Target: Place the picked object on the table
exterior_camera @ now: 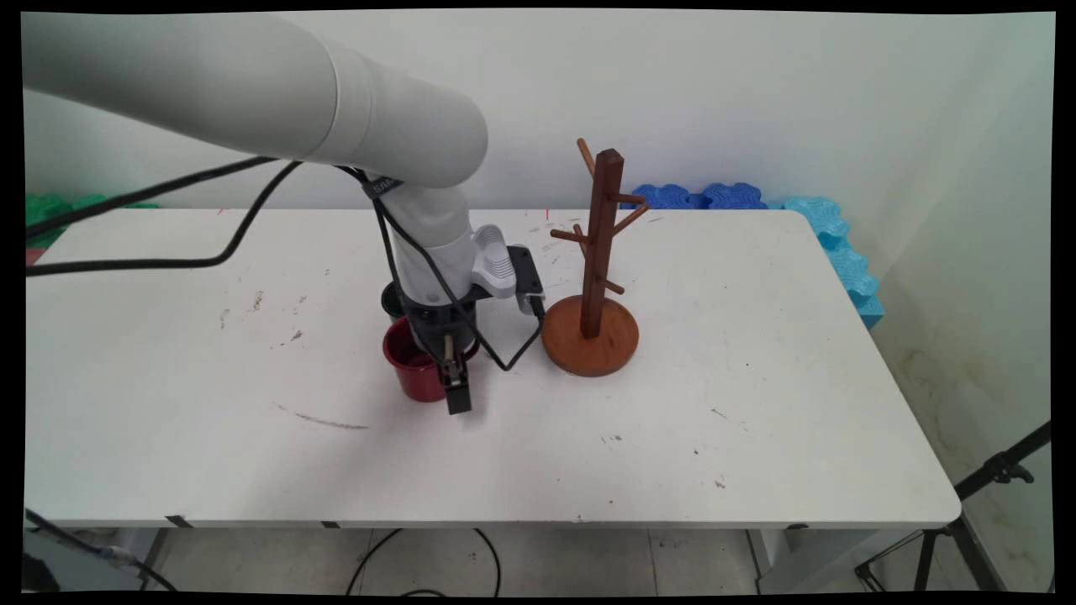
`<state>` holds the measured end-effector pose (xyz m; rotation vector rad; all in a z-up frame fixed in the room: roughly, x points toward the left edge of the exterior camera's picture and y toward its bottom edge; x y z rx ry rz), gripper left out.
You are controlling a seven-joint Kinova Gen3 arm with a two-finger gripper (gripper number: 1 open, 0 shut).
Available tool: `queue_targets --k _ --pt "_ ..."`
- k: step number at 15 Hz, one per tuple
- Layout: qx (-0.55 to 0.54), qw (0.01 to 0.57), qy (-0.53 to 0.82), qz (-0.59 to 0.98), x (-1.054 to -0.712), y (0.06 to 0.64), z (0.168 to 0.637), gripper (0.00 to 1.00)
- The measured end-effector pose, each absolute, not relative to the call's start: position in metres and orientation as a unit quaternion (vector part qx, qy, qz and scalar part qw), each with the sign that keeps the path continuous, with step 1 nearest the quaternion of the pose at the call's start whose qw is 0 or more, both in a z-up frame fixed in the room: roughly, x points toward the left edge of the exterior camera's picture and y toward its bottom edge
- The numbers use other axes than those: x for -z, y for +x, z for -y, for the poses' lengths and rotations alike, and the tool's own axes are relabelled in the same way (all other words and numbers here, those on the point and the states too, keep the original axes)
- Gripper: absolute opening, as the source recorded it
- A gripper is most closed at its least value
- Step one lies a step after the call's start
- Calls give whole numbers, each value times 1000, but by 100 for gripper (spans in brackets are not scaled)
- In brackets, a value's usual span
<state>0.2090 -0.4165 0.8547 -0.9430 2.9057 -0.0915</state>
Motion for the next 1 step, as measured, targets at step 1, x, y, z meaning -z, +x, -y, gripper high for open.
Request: queue_targets --k 1 --pt "32 39 -309 -950 -856 209 418 100"
